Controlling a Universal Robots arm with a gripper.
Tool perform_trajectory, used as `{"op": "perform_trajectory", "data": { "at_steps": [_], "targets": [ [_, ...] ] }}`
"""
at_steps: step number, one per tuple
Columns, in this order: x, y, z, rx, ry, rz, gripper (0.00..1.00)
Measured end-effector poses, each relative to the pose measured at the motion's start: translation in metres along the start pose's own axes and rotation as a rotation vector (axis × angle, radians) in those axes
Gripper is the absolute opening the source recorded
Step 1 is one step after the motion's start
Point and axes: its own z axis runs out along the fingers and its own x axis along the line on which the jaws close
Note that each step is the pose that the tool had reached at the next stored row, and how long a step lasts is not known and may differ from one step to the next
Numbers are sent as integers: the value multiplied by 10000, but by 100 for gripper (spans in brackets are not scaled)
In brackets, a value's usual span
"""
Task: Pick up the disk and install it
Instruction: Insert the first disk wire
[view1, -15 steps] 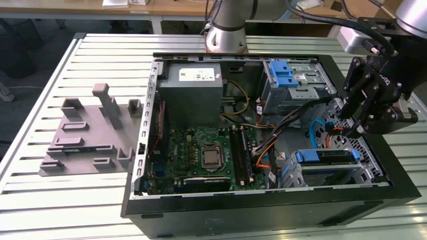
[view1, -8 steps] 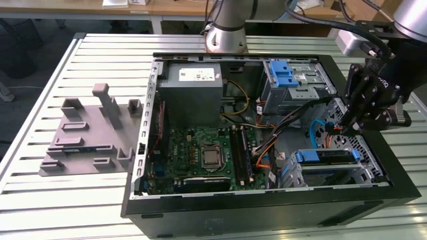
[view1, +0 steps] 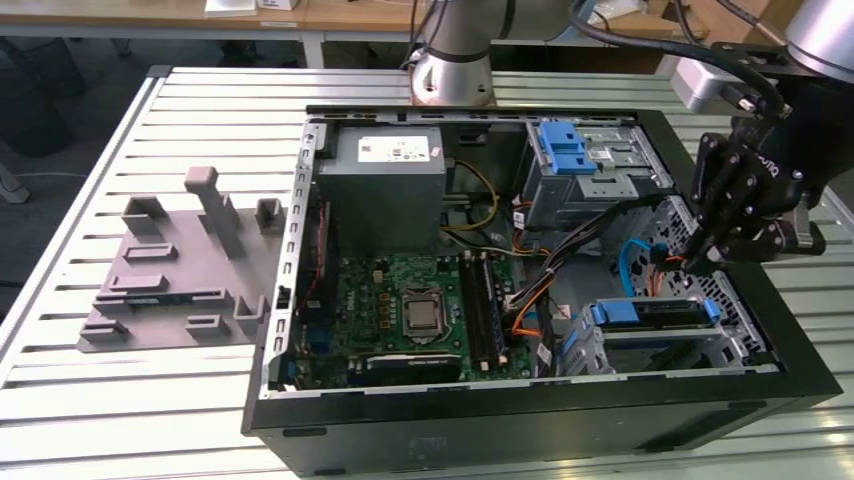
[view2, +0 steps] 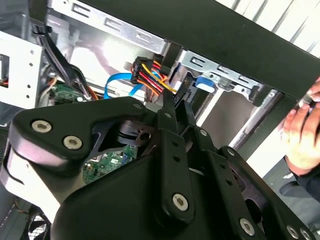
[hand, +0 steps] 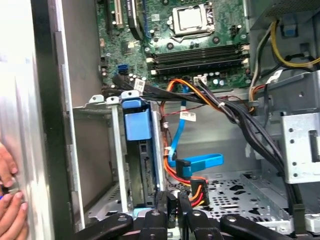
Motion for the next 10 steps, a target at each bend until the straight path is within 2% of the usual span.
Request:
{"op": "perform_trajectory", "data": {
  "at_steps": [2,6,7,10],
  "targets": [
    [0,0,1,15,113,1,24],
    [-2,-11,1,22,175,4,24],
    [-2,-14,1,24,195,10,31],
    [-7,-31,2,36,319,47,31]
  ]
}}
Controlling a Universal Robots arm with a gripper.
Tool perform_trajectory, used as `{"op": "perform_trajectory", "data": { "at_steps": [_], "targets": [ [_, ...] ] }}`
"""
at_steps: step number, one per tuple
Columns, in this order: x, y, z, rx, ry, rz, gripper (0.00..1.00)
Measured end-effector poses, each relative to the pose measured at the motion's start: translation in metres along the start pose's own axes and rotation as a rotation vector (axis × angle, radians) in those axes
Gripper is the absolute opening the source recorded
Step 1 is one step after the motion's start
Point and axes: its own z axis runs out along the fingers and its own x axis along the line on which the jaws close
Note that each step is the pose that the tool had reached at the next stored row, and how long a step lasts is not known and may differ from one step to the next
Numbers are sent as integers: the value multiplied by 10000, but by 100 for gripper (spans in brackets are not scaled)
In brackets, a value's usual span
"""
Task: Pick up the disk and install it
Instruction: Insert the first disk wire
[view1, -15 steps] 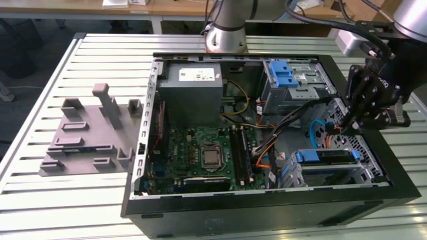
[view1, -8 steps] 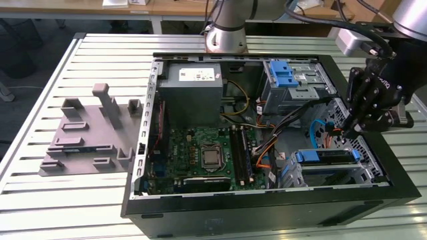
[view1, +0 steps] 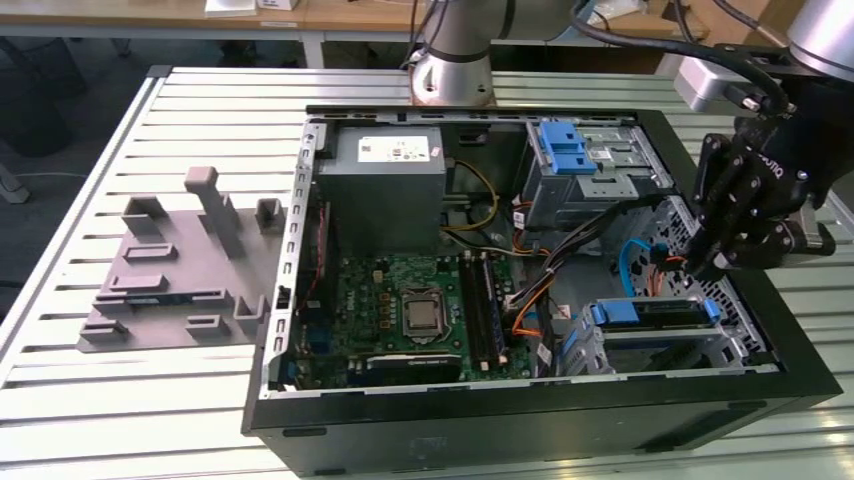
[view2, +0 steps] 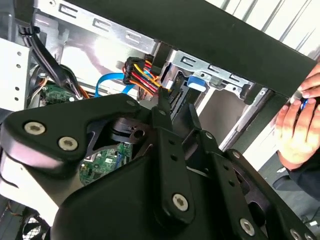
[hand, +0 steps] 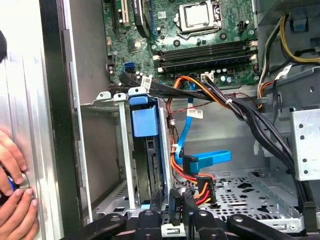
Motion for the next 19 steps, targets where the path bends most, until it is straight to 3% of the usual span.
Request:
{"op": "perform_trajectory", "data": {
  "at_steps": [1,3,4,8,12,19],
  "targets": [
    [-9,-17,2,10,142,73,31],
    [-15,-29,9,10,173,107,31],
    [-44,-86,61,-4,209,263,31],
    [-27,36,61,50,130,271,31],
    [-27,38,57,42,68,270,31],
    [-25,38,45,41,57,269,31]
  ]
}}
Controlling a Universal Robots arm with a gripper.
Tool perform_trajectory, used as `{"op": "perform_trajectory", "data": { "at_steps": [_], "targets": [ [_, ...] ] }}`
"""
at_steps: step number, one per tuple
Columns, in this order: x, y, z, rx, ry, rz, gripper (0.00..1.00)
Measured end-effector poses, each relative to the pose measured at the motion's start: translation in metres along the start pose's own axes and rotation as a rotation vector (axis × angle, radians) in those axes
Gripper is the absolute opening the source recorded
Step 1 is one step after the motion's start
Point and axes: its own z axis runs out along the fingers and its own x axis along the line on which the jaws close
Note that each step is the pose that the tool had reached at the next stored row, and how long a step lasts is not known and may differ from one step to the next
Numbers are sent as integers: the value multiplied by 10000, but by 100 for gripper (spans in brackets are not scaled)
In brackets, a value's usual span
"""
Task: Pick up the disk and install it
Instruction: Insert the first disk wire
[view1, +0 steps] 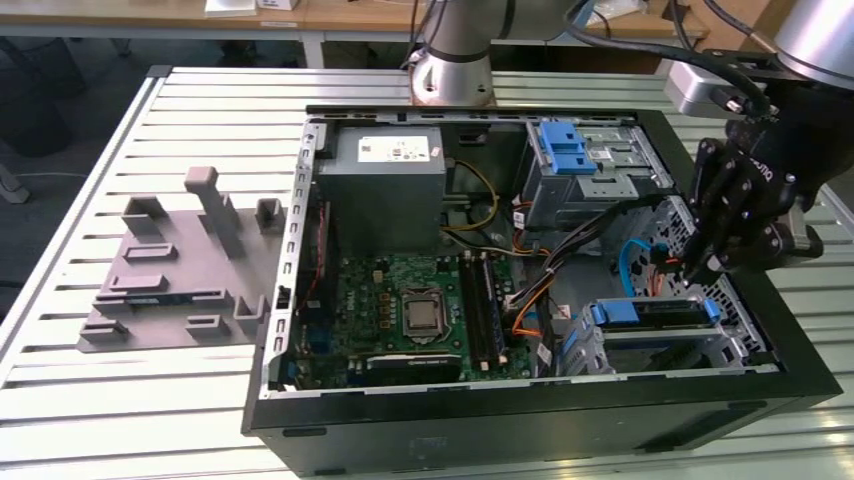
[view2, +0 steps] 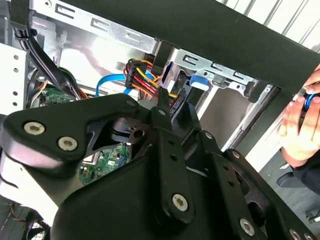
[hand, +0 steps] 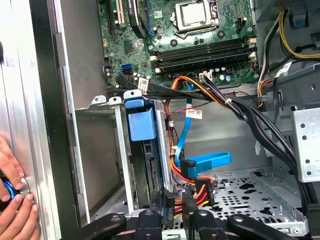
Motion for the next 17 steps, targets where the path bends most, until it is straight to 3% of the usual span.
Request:
{"op": "perform_trajectory", "data": {
  "at_steps": [3,4,17],
  "targets": [
    [1,0,-7,0,-2,0,29],
    [1,0,-8,0,-2,0,22],
    [2,0,-14,0,-1,0,22]
  ]
}}
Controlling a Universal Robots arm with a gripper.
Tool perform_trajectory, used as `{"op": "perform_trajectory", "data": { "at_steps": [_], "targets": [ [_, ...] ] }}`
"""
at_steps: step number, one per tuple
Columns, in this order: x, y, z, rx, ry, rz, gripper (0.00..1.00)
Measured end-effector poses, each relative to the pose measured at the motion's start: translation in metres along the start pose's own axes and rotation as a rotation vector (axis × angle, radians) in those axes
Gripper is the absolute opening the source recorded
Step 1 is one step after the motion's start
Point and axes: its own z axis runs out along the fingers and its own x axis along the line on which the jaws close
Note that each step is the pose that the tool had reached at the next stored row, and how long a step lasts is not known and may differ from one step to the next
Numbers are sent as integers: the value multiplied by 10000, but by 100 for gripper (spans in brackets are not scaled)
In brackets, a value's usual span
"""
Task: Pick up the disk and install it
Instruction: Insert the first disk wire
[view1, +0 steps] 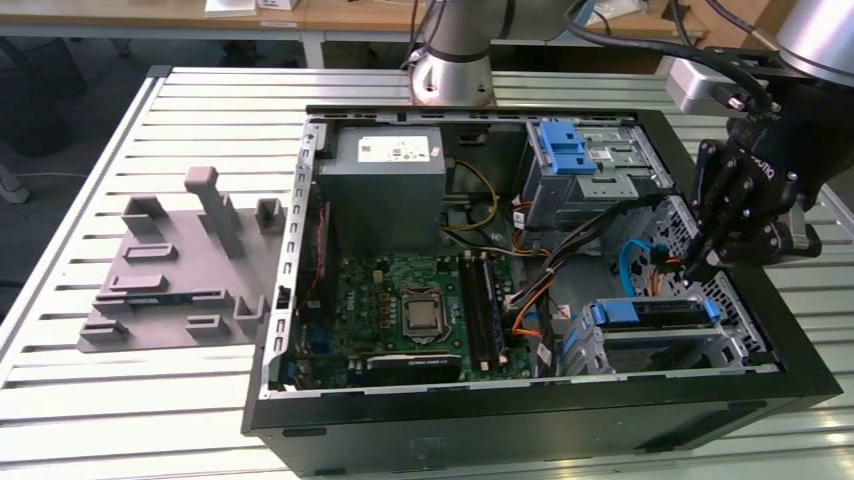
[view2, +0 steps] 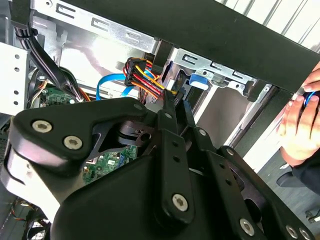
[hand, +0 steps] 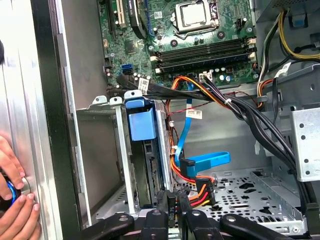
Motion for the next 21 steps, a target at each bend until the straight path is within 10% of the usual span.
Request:
{"op": "perform_trajectory", "data": {
  "at_steps": [16,21],
  "targets": [
    [15,18,8,76,-12,-417,22],
    [38,33,12,39,-373,-459,22]
  ]
}}
